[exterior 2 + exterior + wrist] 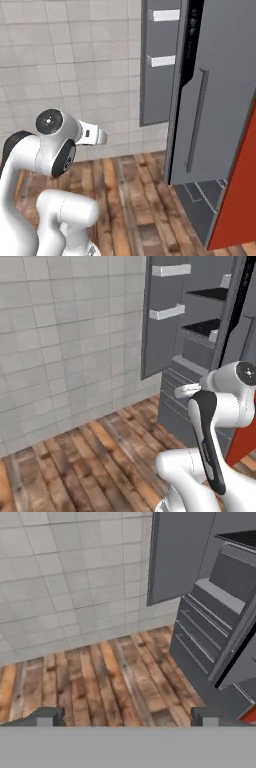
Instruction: Place one corn and one fish in each tupperware on the nearby counter, to pack two identical lunches.
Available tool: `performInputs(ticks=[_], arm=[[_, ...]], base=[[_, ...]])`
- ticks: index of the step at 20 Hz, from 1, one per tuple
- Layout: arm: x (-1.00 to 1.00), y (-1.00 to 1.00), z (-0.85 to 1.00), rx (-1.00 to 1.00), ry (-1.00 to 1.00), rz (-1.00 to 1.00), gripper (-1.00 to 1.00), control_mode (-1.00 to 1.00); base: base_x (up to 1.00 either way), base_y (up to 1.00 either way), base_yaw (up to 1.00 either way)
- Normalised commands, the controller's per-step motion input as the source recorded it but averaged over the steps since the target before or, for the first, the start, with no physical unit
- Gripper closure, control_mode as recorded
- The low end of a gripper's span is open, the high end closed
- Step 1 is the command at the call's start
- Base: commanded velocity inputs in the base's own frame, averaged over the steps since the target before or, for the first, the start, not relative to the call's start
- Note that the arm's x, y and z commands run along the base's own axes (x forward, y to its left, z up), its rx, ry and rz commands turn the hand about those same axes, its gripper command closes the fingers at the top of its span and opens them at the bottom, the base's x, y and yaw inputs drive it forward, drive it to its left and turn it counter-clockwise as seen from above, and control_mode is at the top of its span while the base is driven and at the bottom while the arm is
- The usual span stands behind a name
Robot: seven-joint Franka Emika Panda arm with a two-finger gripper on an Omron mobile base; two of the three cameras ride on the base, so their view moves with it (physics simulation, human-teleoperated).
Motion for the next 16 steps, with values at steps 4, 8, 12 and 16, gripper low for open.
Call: performInputs(ticks=[4,8,12,16], arm=[[0.0,0.0,0.0,0.0,0.0,0.0,-1.0,1.0],[0.0,0.0,0.0,0.0,0.0,0.0,-1.0,1.0],[0.0,0.0,0.0,0.0,0.0,0.0,-1.0,1.0],[0.0,0.0,0.0,0.0,0.0,0.0,-1.0,1.0]], base=[[1.0,0.06,-0.45],[0.95,0.05,-0.48],[0.83,0.14,-0.5],[0.61,0.31,-0.49]])
